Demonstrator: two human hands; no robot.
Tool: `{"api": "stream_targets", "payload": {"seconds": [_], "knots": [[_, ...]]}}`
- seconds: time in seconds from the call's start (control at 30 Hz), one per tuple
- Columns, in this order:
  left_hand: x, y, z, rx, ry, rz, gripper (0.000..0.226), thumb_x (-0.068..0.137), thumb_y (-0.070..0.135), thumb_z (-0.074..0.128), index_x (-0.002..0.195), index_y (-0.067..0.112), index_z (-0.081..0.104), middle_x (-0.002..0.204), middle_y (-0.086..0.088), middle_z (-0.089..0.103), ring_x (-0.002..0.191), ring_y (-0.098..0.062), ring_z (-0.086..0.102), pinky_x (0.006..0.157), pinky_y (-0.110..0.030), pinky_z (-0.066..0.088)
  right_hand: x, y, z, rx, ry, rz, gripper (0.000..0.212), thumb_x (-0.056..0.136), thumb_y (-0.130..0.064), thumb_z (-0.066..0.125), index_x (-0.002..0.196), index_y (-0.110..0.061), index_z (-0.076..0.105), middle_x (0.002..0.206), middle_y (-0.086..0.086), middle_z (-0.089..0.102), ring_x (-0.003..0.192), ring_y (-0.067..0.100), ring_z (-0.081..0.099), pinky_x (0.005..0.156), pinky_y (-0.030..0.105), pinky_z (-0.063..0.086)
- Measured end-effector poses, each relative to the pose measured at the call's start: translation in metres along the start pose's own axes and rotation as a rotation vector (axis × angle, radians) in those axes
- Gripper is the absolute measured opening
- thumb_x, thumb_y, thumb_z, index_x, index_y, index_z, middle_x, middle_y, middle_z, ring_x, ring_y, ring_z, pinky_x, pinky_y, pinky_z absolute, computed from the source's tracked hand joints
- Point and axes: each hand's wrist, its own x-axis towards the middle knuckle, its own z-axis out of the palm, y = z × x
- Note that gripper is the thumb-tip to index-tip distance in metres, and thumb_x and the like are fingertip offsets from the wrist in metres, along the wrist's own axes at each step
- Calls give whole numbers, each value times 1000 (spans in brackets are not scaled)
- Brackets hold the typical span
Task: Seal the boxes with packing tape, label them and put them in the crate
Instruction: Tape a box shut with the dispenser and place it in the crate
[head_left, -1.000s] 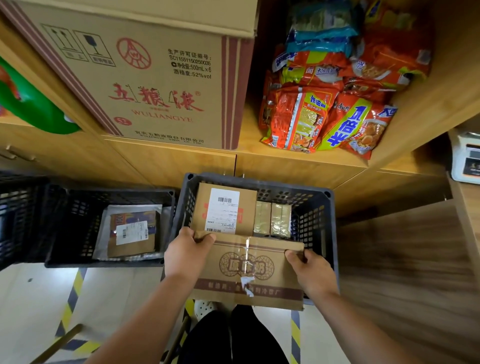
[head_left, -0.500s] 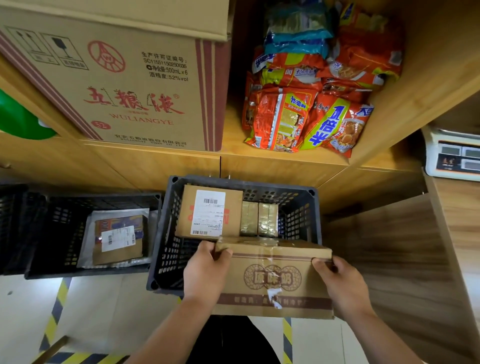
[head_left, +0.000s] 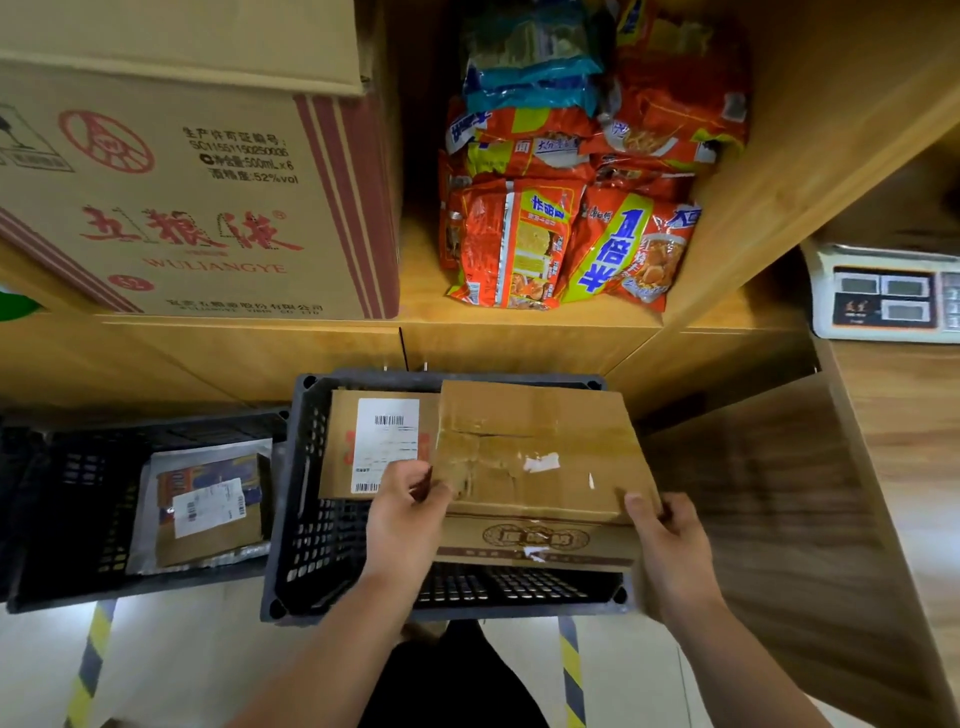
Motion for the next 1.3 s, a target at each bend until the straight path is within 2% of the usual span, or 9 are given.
{"api": "stream_targets", "payload": {"seconds": [0.13, 0.27, 0.4, 0.57, 0.73, 0.87, 1.0, 1.13, 1.3], "knots": [[7, 4, 7, -6, -52, 24, 27, 88, 16, 60, 108, 33, 52, 91, 27, 55, 84, 10, 53, 71, -14, 39, 14, 0, 1, -7, 12, 15, 20, 94, -28, 54, 108, -15, 48, 90, -2, 54, 77, 8, 48, 76, 32, 34], [4, 9, 6, 39, -58, 21, 32, 89, 20, 59, 118, 33, 53, 88, 31, 51, 80, 12, 50, 67, -12, 37, 18, -4, -3, -45, 31, -26, 20, 93, -32, 56, 107, -20, 50, 92, -3, 57, 82, 10, 52, 76, 35, 38], [-7, 10, -1, 80, -56, -15, 41, 90, 28, 57, 131, 27, 51, 82, 25, 53, 70, 4, 52, 59, -15, 38, 15, -16, -13, -174, 66, -132, 19, 91, -41, 54, 105, -28, 53, 90, -10, 58, 86, 11, 55, 81, 41, 48], [-15, -3, -8, 50, -97, -111, 30, 91, 28, 56, 120, 23, 60, 86, 21, 58, 82, -3, 57, 72, -26, 42, 2, -31, -19, -403, 135, -343, 20, 89, -46, 55, 103, -33, 56, 84, -15, 60, 84, 14, 57, 79, 39, 51], [-14, -20, -2, -13, -171, -253, 29, 91, 27, 55, 118, 18, 62, 94, 10, 65, 89, -12, 61, 86, -35, 49, -4, -29, -18, -441, 206, -424, 39, 85, -54, 56, 113, -27, 58, 102, -9, 55, 104, 16, 51, 86, 44, 48], [-10, -23, 0, -10, -191, -253, 25, 91, 27, 55, 114, 21, 65, 97, 8, 67, 91, -12, 62, 81, -31, 48, -4, -19, -13, -418, 187, -342, 44, 83, -60, 52, 112, -28, 58, 104, -9, 53, 108, 19, 50, 88, 46, 47], [1, -13, -5, -33, -194, -225, 14, 91, 23, 55, 94, 32, 65, 85, 3, 68, 73, -16, 60, 65, -28, 47, -4, -14, -8, -372, 177, -325, 46, 83, -61, 51, 116, -29, 56, 110, -8, 53, 112, 17, 47, 91, 44, 46], [12, -19, -2, -96, -212, -324, 12, 86, 19, 59, 86, 23, 69, 88, -4, 70, 87, -24, 65, 89, -45, 51, -4, -26, 5, -370, 186, -428, 52, 77, -57, 47, 120, -29, 57, 105, -11, 49, 105, 8, 40, 83, 34, 41], [18, -37, 11, -134, -257, -475, 18, 83, 23, 64, 73, 9, 62, 85, -9, 66, 82, -23, 63, 87, -40, 52, 4, -37, 20, -514, 178, -544, 61, 77, -59, 47, 126, -24, 58, 105, -10, 47, 97, 5, 32, 90, 35, 38]]}}
